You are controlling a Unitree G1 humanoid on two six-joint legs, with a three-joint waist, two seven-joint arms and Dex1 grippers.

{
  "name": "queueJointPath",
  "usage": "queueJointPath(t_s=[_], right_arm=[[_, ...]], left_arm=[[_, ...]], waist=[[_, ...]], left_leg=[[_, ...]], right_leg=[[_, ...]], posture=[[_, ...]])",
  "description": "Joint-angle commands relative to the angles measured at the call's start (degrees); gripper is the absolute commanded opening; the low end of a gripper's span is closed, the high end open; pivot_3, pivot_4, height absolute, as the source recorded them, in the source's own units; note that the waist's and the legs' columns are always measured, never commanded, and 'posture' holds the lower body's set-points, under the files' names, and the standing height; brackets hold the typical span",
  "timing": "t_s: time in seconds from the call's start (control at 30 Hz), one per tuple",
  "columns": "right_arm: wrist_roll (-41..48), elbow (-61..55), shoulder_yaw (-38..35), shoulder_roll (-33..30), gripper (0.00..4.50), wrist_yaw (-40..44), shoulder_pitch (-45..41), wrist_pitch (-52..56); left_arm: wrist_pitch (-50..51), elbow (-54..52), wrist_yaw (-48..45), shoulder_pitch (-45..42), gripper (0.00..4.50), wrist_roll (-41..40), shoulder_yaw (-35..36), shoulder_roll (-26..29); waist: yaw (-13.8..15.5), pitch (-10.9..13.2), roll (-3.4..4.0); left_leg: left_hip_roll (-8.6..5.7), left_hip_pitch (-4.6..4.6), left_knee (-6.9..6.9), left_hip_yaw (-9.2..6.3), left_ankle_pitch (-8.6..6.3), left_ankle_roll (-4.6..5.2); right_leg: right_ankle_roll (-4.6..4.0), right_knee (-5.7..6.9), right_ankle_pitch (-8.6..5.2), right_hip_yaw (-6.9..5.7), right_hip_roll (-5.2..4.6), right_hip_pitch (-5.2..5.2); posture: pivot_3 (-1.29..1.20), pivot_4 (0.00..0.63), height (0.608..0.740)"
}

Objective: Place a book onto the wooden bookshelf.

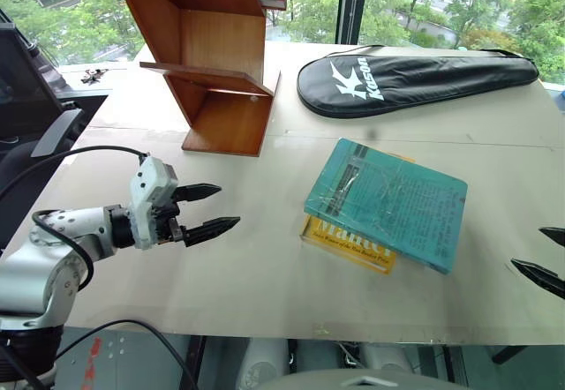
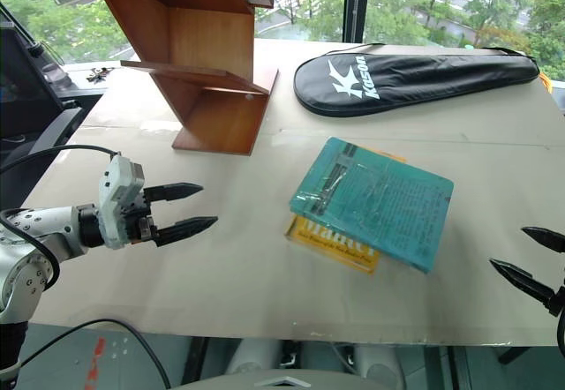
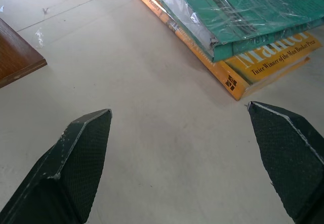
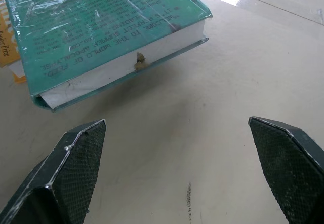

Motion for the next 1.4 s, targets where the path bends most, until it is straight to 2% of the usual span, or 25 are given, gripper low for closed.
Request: queueJointPath(t_s=[0.03, 0.1, 0.17, 0.27, 0.37, 0.47, 0.5, 0.53, 0.57, 0.97, 1.13, 1.3, 1.37, 1.4], right_arm=[[-2.37, -2.17, -0.43, 1.26, 4.50, -4.29, -1.13, -1.57], [-3.69, -6.06, 1.60, 2.19, 4.50, -11.10, -3.21, 1.52], [-1.54, -7.98, 3.07, 0.96, 4.50, -12.64, -3.92, 7.03], [-0.82, -10.56, 8.57, 0.64, 3.73, -18.42, -7.87, 15.32], [-4.14, -13.47, 14.61, 0.00, 2.61, -24.06, -10.95, 20.32], [-6.87, -15.98, 19.45, -1.97, 0.97, -27.48, -12.40, 25.19], [-7.62, -16.49, 20.61, -2.77, 0.67, -28.06, -12.58, 26.39], [-7.56, -16.89, 21.12, -2.82, 0.19, -29.17, -13.40, 28.14], [-6.02, -17.25, 21.18, -2.13, 0.08, -30.30, -15.21, 30.64], [-1.57, -21.17, 35.26, 3.22, 0.08, -37.53, -35.44, 46.84], [-2.21, -20.53, 40.49, 7.21, 0.08, -39.51, -41.52, 48.83], [-5.12, -19.79, 41.48, 5.94, 0.08, -37.15, -39.39, 40.92], [-7.92, -18.49, 39.32, 2.00, 0.08, -31.75, -33.17, 31.49], [-9.01, -16.97, 35.64, 0.62, 0.31, -26.40, -27.85, 23.04]], left_arm=[[-0.23, -1.04, -0.41, -2.20, 4.45, -1.52, 0.52, -0.19], [0.22, -1.89, -1.50, -4.99, 4.45, -4.10, -0.71, -1.32], [0.75, -1.95, -3.04, -6.49, 4.45, -5.70, -0.95, -1.15], [0.33, -3.42, -5.72, -7.96, 4.50, -6.82, -1.49, -0.21], [0.27, -6.00, -5.73, -8.17, 4.50, -7.88, -1.80, -0.82], [-0.02, -6.81, -5.27, -7.80, 4.50, -7.75, -1.49, -1.20], [-0.27, -6.87, -5.30, -7.62, 4.50, -7.50, -1.38, -1.13], [-0.27, -6.83, -4.99, -7.48, 4.50, -7.47, -1.12, -1.20], [-0.03, -6.67, -4.71, -7.23, 4.50, -7.66, -0.72, -1.18], [-4.34, -6.13, -3.16, 0.35, 4.50, -3.50, 0.01, -2.22], [-4.72, -7.26, -1.45, 2.17, 4.50, -3.70, 0.14, -3.28], [-1.29, -9.39, 5.24, 3.72, 4.50, -5.73, 0.42, -6.19], [4.34, -10.74, 11.52, 4.33, 4.50, -10.04, 0.81, -8.74], [9.84, -11.64, 17.22, 4.78, 4.50, -12.59, 0.96, -10.00]], waist=[[0.00, 0.00, 0.00], [0.00, 0.00, 0.00], [0.00, -0.05, 0.07], [-0.21, -0.06, 0.06], [-0.25, -0.05, 0.08], [0.04, -0.06, 0.12], [0.06, -0.06, 0.12], [0.05, -0.06, 0.12], [0.03, -0.07, 0.10], [-0.26, -0.07, 0.09], [-0.09, -0.07, 0.10], [0.05, -0.07, 0.10], [0.11, -0.07, 0.08], [0.18, -0.08, 0.08]], left_leg=[[0.00, 0.00, 0.00, 0.00, 0.00, 0.00], [0.00, 0.00, 0.00, 0.00, 0.00, 0.00], [0.00, 0.00, 0.00, -0.02, 0.00, 0.00], [-0.01, 0.01, 0.04, 0.00, 0.01, -0.01], [-0.01, 0.01, 0.03, 0.00, 0.01, -0.02], [-0.02, 0.00, 0.03, 0.00, 0.01, -0.02], [-0.04, -0.01, 0.03, -0.01, 0.01, -0.02], [-0.05, -0.02, 0.04, -0.01, 0.01, -0.02], [-0.05, -0.03, 0.04, -0.01, 0.02, -0.02], [-0.02, -0.05, 0.06, -0.04, 0.01, -0.02], [-0.04, -0.10, 0.06, -0.04, 0.01, -0.02], [-0.04, -0.15, 0.05, -0.04, 0.01, -0.02], [-0.07, -0.17, 0.06, -0.06, 0.01, -0.01], [-0.07, -0.19, 0.06, -0.07, 0.01, -0.01]], right_leg=[[0.00, 0.00, 0.00, 0.00, 0.00, 0.00], [0.00, 0.00, 0.00, 0.00, 0.00, 0.00], [0.00, 0.01, 0.00, -0.02, 0.00, 0.00], [0.00, 0.06, 0.01, 0.00, 0.01, 0.00], [0.00, 0.07, 0.01, 0.01, 0.02, -0.01], [0.00, 0.07, 0.01, 0.01, 0.03, -0.01], [0.00, 0.07, 0.01, 0.00, 0.04, -0.02], [0.00, 0.06, 0.01, -0.02, 0.07, -0.01], [0.01, 0.05, 0.01, -0.02, 0.07, -0.01], [0.00, 0.05, 0.01, 0.00, 0.07, -0.04], [-0.01, 0.04, 0.01, -0.01, 0.02, -0.08], [0.00, 0.05, 0.02, -0.03, 0.01, -0.10], [0.00, 0.04, 0.02, -0.04, -0.02, -0.10], [0.00, 0.03, 0.02, -0.05, -0.03, -0.09]], posture=[[0.00, 0.150, 0.740], [0.00, 0.150, 0.740], [0.00, 0.150, 0.740], [0.00, 0.150, 0.740], [0.00, 0.150, 0.740], [0.00, 0.150, 0.740], [0.00, 0.150, 0.740], [0.00, 0.150, 0.740], [0.00, 0.150, 0.740], [0.00, 0.150, 0.740], [0.00, 0.150, 0.740], [0.00, 0.150, 0.740], [0.00, 0.150, 0.740], [0.00, 0.150, 0.740]])
